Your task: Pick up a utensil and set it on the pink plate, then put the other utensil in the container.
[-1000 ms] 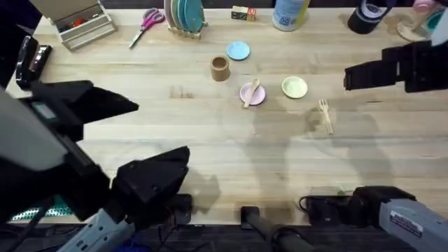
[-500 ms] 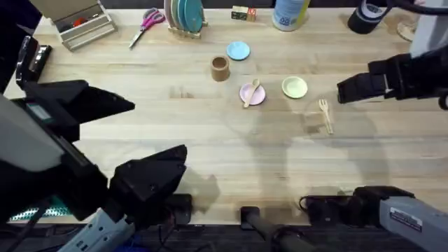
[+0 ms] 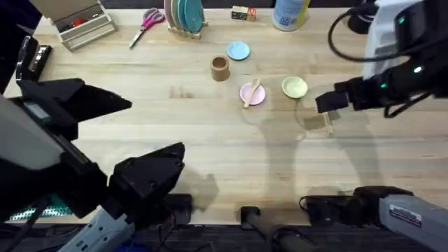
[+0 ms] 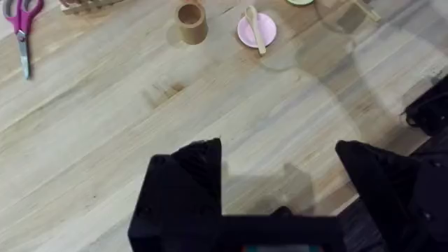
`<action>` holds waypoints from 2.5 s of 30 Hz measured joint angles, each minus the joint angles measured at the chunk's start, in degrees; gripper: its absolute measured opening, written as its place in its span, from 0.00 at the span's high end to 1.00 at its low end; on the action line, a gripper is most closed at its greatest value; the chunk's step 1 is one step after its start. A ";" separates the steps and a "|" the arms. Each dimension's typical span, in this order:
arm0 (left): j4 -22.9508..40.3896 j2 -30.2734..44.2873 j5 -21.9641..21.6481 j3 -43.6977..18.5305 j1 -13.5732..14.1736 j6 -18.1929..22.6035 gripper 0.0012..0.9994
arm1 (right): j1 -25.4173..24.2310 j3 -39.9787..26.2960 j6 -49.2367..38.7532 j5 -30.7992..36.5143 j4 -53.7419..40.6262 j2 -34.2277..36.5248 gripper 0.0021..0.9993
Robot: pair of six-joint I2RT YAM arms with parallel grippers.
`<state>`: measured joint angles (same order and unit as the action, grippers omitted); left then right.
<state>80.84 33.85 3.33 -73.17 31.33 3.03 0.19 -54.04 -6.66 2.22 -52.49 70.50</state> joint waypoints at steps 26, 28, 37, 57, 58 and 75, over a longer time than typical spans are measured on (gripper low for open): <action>-0.01 0.00 -0.15 0.00 0.00 0.02 0.01 | -0.37 11.39 1.30 -0.33 16.33 8.35 0.00; -0.01 0.00 -0.14 0.00 0.00 0.02 0.01 | -0.37 11.29 1.40 -0.33 16.31 8.48 0.00; -0.02 0.00 -0.15 0.00 0.00 0.02 0.01 | -0.35 11.19 1.99 -0.40 16.98 8.65 0.30; -0.02 0.00 -0.15 0.00 0.00 0.02 0.01 | -0.42 10.80 2.11 0.20 17.78 9.01 0.97; -0.02 0.00 -0.15 0.00 0.00 0.02 0.01 | -0.42 10.63 2.10 0.19 17.69 9.15 0.97; -0.02 0.00 -0.13 0.00 0.00 0.02 0.01 | -0.42 -4.87 -5.39 -3.99 17.35 11.26 0.97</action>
<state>80.82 33.85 3.20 -73.17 31.33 3.05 -0.23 -58.91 -12.05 -1.77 -35.14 81.76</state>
